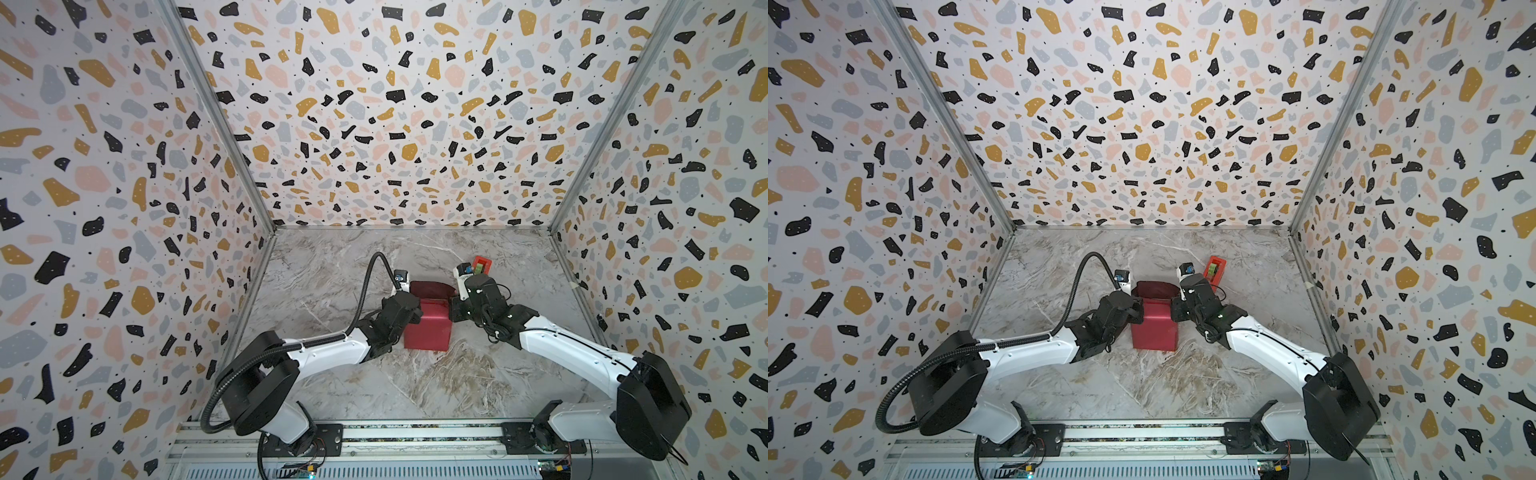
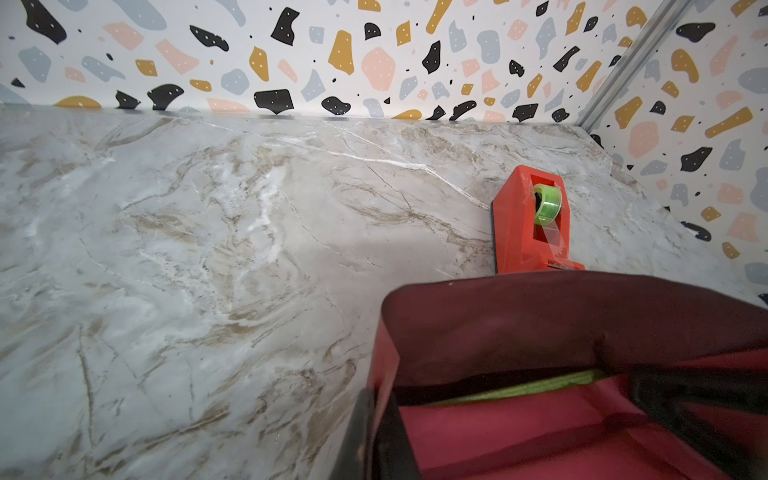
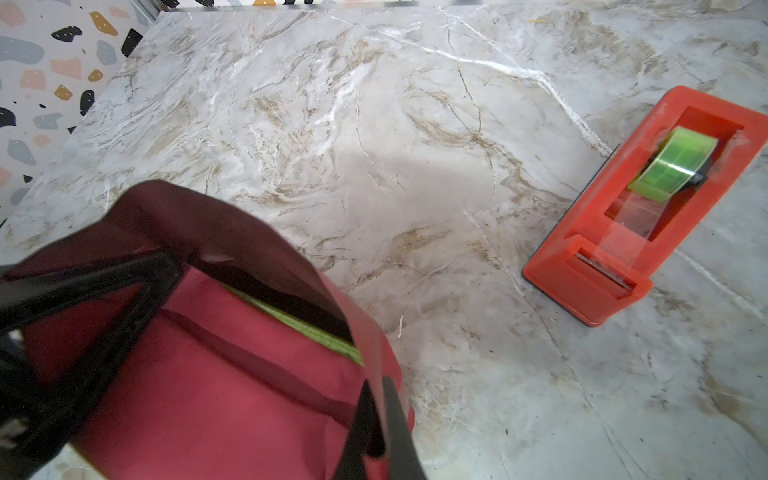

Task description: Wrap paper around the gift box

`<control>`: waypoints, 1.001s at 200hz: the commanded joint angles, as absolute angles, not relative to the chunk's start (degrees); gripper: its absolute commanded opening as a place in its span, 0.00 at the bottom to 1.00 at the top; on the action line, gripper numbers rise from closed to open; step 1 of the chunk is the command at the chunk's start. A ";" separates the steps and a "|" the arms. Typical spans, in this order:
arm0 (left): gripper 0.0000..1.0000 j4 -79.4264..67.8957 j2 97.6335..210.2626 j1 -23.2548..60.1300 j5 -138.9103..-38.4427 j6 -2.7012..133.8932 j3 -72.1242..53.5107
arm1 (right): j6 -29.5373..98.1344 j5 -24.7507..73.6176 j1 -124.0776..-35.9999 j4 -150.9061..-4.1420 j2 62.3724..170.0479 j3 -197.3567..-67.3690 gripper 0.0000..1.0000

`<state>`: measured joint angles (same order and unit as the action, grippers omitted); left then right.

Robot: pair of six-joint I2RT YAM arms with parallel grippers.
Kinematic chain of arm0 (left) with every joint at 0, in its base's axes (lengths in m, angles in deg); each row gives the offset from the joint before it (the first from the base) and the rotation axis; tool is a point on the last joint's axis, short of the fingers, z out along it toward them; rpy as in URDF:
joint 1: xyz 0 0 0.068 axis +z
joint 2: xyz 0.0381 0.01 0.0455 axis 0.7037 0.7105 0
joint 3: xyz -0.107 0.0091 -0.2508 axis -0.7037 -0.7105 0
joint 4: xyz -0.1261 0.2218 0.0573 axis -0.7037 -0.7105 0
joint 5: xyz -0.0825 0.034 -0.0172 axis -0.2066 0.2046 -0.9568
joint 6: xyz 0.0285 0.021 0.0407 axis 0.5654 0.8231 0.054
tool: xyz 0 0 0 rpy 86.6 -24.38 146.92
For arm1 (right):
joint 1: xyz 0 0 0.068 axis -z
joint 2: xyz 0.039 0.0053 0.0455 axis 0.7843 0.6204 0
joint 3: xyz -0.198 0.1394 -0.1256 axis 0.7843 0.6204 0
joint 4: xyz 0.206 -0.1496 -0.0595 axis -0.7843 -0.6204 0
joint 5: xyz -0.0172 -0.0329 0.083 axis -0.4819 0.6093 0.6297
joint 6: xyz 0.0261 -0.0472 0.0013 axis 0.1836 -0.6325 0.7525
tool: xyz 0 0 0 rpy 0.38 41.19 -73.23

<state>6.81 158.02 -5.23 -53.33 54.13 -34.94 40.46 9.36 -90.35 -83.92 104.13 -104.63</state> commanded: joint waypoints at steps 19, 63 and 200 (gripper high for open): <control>0.42 6.48 152.27 -4.74 -53.57 53.84 -34.84 | 39.44 8.74 -90.68 -83.91 102.92 -106.00 0.00; 0.52 4.81 149.88 -2.48 -60.00 52.01 -34.03 | 39.44 9.11 -90.70 -83.34 103.20 -105.82 0.00; 0.00 1.70 152.54 -2.52 -58.56 54.93 -32.27 | 38.87 9.62 -90.59 -83.19 103.57 -106.58 0.00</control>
<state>0.67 151.86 -2.54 -59.43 53.69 -34.50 39.47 9.30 -90.35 -83.87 104.11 -104.63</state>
